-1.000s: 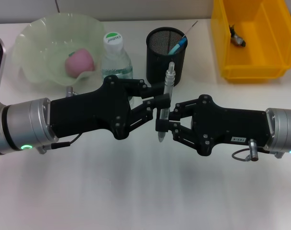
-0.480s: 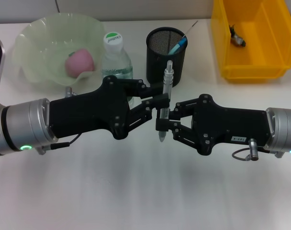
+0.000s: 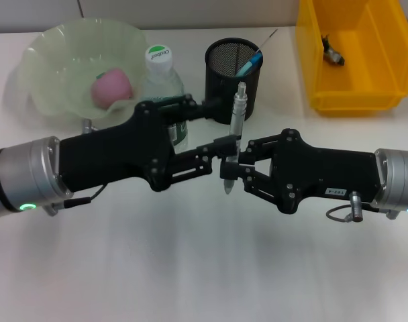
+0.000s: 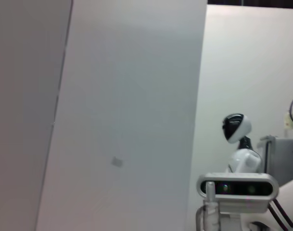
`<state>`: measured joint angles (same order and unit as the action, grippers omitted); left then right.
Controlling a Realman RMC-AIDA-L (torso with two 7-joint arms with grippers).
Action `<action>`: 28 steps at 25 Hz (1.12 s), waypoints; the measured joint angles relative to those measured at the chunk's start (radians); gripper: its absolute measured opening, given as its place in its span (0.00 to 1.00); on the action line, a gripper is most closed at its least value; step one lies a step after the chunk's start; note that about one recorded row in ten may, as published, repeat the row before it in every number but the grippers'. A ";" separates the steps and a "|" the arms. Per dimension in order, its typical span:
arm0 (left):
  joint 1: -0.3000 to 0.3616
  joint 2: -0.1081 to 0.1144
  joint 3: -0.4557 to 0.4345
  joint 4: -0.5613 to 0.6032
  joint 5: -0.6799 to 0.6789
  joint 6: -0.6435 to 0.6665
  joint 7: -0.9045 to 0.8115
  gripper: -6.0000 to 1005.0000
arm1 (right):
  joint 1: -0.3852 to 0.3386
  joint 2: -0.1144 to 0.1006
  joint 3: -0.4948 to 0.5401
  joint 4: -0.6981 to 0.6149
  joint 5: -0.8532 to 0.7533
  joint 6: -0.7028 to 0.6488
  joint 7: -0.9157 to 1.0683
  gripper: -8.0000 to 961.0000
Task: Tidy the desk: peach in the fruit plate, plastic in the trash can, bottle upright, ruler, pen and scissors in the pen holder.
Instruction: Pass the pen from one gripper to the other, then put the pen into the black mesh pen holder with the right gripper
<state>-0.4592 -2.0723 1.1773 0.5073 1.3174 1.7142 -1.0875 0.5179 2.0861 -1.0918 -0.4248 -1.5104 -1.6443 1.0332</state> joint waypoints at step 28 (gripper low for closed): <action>0.025 -0.007 -0.005 -0.066 -0.030 -0.044 0.143 0.72 | 0.155 0.006 -0.013 0.178 0.480 0.451 -0.336 0.14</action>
<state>-0.4337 -2.0791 1.1727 0.4411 1.2877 1.6698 -0.9448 0.6728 2.0924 -1.1045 -0.2472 -1.0306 -1.1930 0.6974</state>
